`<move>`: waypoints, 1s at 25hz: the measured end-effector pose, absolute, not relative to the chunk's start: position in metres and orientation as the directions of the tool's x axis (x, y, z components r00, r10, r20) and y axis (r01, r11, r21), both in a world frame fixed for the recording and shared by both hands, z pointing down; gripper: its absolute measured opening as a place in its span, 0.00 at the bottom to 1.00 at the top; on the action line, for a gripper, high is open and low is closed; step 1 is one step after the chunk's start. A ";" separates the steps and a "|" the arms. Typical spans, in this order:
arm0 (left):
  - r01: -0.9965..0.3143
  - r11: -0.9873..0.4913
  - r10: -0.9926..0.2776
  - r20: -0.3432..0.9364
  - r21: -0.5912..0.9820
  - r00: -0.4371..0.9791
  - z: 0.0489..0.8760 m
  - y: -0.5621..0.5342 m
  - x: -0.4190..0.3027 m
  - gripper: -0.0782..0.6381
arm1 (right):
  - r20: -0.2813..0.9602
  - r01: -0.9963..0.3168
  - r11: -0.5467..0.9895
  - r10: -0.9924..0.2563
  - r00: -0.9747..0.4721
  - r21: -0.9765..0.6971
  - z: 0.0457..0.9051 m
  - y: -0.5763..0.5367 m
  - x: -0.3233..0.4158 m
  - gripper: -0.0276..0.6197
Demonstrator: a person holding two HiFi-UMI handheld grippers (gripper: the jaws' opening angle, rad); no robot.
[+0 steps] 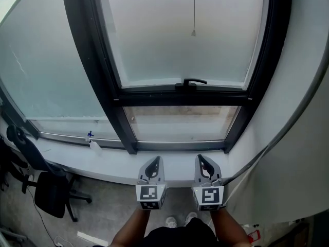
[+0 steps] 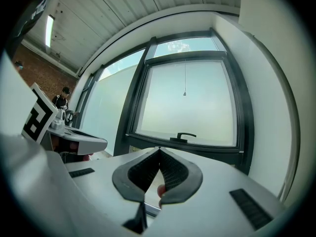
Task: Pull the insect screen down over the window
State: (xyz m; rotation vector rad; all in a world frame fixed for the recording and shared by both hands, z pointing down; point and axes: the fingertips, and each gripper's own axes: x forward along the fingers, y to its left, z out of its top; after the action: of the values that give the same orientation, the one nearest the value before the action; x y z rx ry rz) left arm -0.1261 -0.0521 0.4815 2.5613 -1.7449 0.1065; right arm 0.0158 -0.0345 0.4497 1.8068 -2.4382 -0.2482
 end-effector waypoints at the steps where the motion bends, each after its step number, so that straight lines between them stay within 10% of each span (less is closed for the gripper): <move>1: -0.928 -0.372 -0.926 0.079 -0.011 0.370 0.481 -0.056 -0.124 0.11 | -0.022 -0.940 0.284 -0.956 -0.293 0.189 0.450 -0.038 0.015 0.05; 25: -0.933 -0.358 -0.930 0.097 -0.030 0.353 0.481 -0.200 -0.055 0.11 | 0.050 -0.947 0.303 -0.953 -0.300 0.101 0.486 -0.177 0.100 0.05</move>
State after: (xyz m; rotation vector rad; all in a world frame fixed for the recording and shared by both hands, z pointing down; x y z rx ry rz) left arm -0.0553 -0.1999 0.4813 2.5594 -1.7630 0.1508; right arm 0.1003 -0.1772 0.4864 1.7955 -2.4535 -0.0800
